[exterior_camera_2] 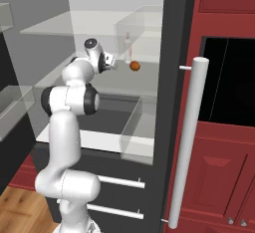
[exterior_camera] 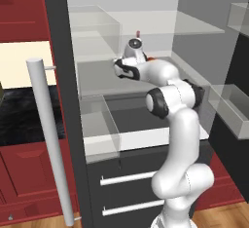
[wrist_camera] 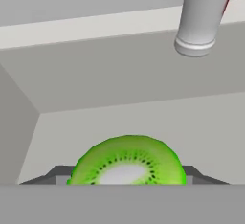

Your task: Pick the kiwi and mango from the fridge and place them on the plate next to the blender to make a fruit smoothie.

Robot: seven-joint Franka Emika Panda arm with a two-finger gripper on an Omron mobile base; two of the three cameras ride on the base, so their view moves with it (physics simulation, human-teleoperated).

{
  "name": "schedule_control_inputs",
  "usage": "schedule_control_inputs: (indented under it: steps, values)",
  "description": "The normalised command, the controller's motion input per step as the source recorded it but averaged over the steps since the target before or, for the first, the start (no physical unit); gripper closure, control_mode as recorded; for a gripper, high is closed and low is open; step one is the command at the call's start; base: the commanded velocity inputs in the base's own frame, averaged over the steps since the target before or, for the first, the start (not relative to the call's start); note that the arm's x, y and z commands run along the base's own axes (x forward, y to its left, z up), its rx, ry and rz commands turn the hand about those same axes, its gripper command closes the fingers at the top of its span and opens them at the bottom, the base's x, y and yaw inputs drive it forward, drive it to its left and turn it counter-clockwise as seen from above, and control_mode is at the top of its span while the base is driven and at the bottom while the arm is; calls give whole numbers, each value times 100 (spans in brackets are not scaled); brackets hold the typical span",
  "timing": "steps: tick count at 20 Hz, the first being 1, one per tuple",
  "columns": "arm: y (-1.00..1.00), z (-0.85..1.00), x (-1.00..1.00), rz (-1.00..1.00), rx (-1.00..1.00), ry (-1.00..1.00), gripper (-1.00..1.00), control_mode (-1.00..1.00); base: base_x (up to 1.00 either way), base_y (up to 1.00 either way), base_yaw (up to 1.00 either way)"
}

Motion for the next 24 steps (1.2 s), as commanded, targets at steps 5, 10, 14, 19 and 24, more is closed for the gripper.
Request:
schedule_control_inputs:
  steps: [5,10,14,19,24]
  values:
    - [0,3,-74,0,0,-23,100,-100,0,0,0]
    - [0,79,-100,0,0,-16,100,-100,0,0,0]
    - [0,100,-100,0,0,-1,100,-100,0,0,0]
    - [-3,97,-100,0,0,1,100,-100,0,0,0]
    - [-30,65,-100,0,5,5,100,-100,0,0,0]
